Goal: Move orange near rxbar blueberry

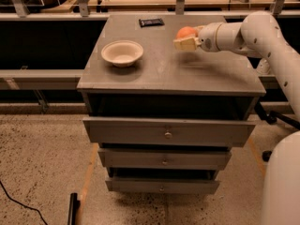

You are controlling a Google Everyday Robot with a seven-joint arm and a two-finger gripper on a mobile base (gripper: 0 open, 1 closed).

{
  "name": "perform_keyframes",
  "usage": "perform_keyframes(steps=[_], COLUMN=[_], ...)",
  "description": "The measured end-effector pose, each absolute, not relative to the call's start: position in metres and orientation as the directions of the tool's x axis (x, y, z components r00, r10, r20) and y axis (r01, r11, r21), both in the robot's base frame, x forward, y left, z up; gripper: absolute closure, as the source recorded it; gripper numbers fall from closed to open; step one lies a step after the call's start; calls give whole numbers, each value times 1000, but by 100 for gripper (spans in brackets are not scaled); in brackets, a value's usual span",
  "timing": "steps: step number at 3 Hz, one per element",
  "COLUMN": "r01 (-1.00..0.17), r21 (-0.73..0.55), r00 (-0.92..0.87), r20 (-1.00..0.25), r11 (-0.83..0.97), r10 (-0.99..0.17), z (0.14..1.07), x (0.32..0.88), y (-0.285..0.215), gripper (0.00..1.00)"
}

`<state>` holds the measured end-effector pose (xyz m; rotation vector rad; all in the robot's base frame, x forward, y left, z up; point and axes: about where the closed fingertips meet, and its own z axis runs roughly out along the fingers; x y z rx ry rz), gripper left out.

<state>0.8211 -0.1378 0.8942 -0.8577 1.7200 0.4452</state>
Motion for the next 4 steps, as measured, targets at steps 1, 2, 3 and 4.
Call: perform_keyframes(steps=[1, 2, 3, 4], r01=[-735, -712, -656, -617], r21=[-126, -115, -104, -81], r00=[-128, -132, -147, -178], r20=[-939, -947, -954, -955], r11=[666, 692, 748, 783], r10=[-320, -293, -261, -239], z=[894, 897, 906, 908], x=[821, 827, 845, 872], y=[-138, -131, -116, -97], gripper=[100, 100, 100, 100])
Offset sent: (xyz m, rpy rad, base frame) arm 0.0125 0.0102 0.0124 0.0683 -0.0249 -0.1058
